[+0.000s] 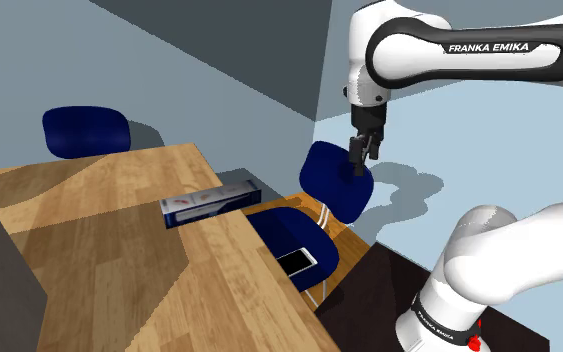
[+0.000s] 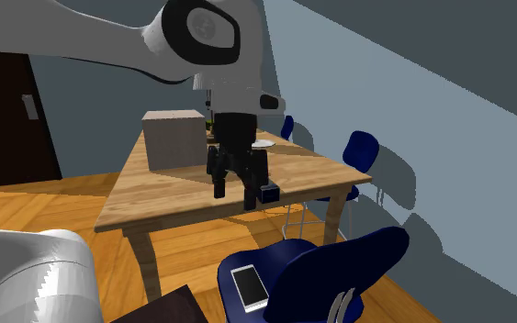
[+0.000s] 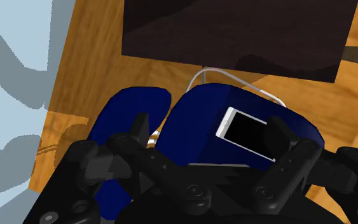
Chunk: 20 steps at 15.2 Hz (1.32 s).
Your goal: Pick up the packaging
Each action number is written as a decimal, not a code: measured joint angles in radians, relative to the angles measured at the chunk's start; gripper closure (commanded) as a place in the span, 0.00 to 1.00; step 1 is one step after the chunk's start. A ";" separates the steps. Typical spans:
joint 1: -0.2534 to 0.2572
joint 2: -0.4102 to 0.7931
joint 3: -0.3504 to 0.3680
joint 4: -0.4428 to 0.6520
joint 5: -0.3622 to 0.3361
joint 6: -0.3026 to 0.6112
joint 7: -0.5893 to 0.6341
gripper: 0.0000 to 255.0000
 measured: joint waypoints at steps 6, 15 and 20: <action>0.044 0.128 0.001 0.057 0.010 0.092 -0.072 0.00; 0.133 0.417 0.021 0.216 0.039 0.269 -0.239 0.00; 0.178 0.561 0.046 0.337 0.057 0.319 -0.330 0.00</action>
